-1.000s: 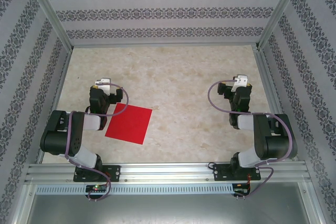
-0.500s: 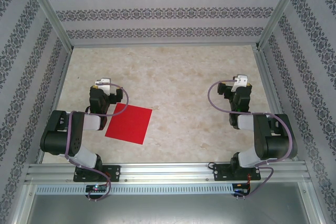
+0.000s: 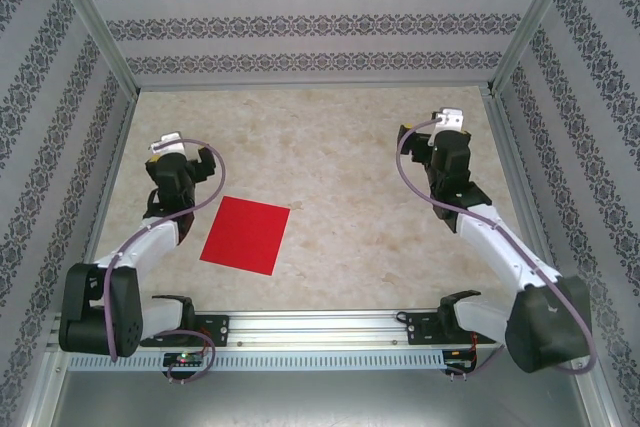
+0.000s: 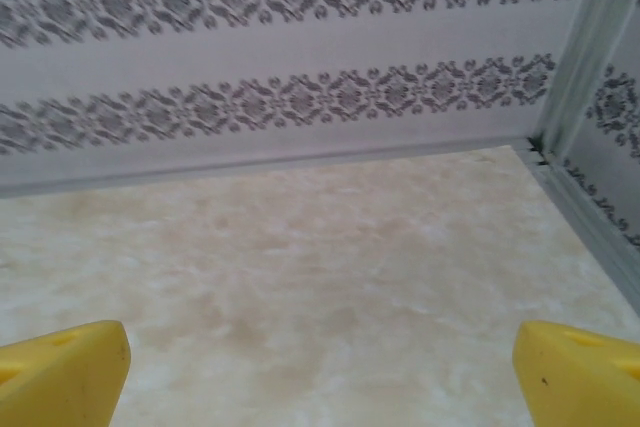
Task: Fold a paper plane with a square sheet of paper (pick it up from the middle)
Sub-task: Move the square sheet of paper to the center of the table.
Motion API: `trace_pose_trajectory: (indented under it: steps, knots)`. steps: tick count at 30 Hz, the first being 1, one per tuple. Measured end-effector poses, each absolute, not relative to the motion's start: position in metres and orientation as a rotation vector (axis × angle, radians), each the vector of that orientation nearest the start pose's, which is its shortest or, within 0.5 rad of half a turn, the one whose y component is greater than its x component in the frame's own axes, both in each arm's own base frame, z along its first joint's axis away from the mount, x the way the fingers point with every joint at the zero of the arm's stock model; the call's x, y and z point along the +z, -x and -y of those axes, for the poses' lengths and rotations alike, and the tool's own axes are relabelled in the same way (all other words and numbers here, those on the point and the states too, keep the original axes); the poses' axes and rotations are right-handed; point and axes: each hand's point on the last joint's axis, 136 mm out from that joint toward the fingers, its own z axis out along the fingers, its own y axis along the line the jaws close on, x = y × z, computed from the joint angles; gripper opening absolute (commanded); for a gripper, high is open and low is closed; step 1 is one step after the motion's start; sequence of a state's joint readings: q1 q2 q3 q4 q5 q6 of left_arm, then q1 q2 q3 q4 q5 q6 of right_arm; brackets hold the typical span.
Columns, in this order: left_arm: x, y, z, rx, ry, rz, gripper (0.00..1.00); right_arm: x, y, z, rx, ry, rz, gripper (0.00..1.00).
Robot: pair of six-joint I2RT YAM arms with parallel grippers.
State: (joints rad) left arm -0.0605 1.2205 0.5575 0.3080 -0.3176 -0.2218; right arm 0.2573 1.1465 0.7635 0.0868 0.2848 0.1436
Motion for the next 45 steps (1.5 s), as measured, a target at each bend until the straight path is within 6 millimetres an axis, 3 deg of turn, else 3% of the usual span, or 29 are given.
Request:
trace_pose_trajectory:
  steps: [3,6,12,15,19,24,33,45]
  knots:
    - [0.183,-0.380,-0.033,0.084,0.471,-1.930,1.00,0.252,-0.378,-0.085,0.118,-0.065,-1.912,0.98]
    - [0.207,-0.383,-0.030,0.033,0.529,-1.960,1.00,0.242,-0.370,-0.123,0.192,-0.006,-2.013,0.98]
    - [0.249,-0.395,-0.011,-0.125,0.555,-1.992,1.00,0.191,-0.351,-0.221,0.234,0.264,-2.214,0.98]
    - [0.249,-0.404,-0.003,-0.168,0.564,-2.046,1.00,0.161,-0.339,-0.274,0.211,0.442,-2.282,0.98]
    - [0.234,-0.408,0.001,-0.213,0.586,-2.124,1.00,0.129,-0.325,-0.337,0.170,0.675,-2.312,0.98]
    - [0.223,-0.402,-0.014,-0.218,0.650,-2.161,1.00,0.096,-0.313,-0.394,0.117,0.903,-2.313,0.98]
    - [0.216,-0.395,-0.042,-0.205,0.754,-2.166,1.00,0.055,-0.305,-0.432,0.086,1.125,-2.336,0.98]
    - [0.203,-0.399,-0.038,-0.228,0.756,-2.214,1.00,0.022,-0.299,-0.426,0.032,1.219,-2.418,0.98]
